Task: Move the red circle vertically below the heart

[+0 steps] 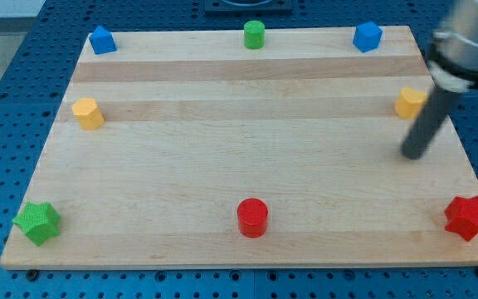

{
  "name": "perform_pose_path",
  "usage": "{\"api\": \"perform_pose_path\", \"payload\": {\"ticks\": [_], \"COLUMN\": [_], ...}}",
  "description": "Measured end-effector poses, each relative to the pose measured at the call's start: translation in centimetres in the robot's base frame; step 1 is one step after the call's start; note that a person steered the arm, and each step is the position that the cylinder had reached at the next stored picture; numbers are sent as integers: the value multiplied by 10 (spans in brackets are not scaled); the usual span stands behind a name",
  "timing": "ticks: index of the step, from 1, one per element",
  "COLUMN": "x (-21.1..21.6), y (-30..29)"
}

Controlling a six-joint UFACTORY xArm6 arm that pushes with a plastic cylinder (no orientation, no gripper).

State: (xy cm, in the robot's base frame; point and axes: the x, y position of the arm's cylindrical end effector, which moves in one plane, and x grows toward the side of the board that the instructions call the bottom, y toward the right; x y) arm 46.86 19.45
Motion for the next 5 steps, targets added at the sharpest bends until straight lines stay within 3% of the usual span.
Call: {"api": "perform_pose_path", "payload": {"ticks": [1,2,3,4,5], "x": [-15,2,46,90,131], "y": [-81,-188,-275,-303,-255]}}
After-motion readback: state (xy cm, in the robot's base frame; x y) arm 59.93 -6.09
